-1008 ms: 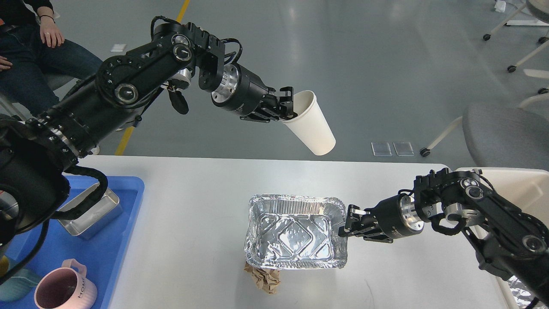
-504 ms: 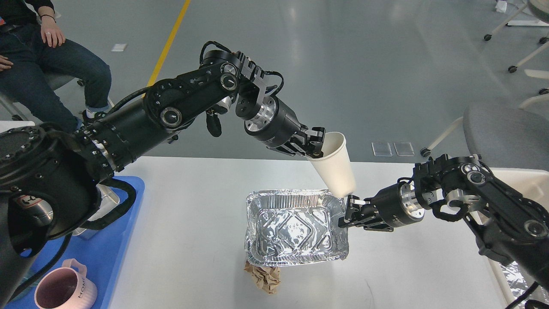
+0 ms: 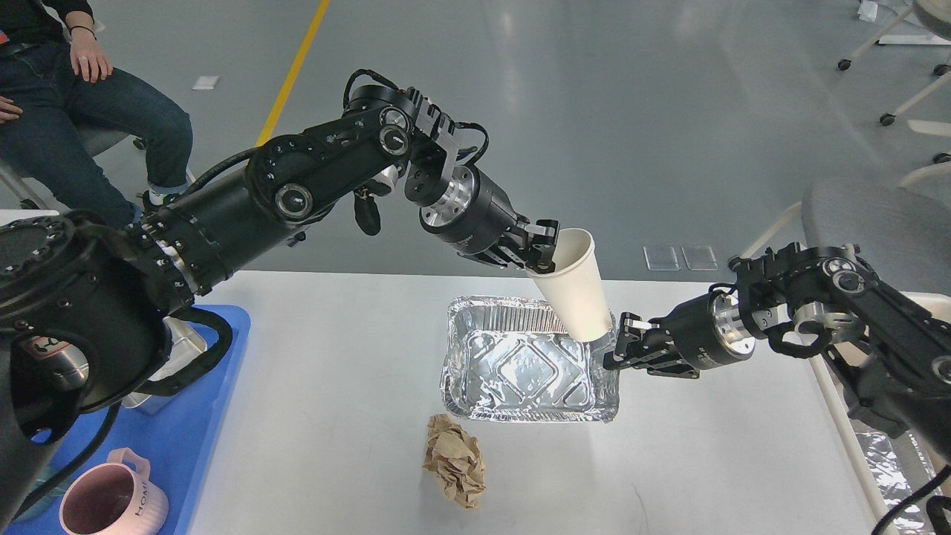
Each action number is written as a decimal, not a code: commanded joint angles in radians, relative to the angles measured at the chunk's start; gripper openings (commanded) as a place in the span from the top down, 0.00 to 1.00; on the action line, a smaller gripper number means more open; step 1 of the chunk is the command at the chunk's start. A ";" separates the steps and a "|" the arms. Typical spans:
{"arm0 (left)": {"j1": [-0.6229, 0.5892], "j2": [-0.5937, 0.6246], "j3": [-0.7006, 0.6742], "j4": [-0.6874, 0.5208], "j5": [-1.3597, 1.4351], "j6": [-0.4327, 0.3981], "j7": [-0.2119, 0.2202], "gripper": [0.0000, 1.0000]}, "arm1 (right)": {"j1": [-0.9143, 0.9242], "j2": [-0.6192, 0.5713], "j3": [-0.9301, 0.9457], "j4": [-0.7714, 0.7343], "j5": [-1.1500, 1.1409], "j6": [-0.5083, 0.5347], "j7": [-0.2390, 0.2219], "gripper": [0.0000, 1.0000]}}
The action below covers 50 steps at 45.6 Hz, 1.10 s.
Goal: Tidy desktop
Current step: 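Lower the paper cup into the foil tray and release it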
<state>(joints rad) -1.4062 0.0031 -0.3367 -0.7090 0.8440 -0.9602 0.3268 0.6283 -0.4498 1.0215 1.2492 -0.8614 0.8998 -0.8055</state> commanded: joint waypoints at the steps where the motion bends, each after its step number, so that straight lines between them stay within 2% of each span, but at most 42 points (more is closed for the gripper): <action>1: 0.006 0.000 0.004 0.000 0.003 0.000 0.012 1.00 | 0.017 -0.001 0.000 -0.008 0.004 0.005 0.000 1.00; 15: 0.012 0.008 0.067 0.002 0.009 0.000 0.021 1.00 | 0.034 0.002 0.002 -0.021 0.005 0.004 0.000 1.00; 50: 0.038 -0.009 0.102 0.019 0.020 0.009 0.021 1.00 | 0.044 0.008 0.002 -0.007 0.022 0.005 -0.009 1.00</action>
<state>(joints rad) -1.3716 -0.0061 -0.2349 -0.6905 0.8580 -0.9598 0.3482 0.6736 -0.4454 1.0248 1.2406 -0.8413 0.9040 -0.8075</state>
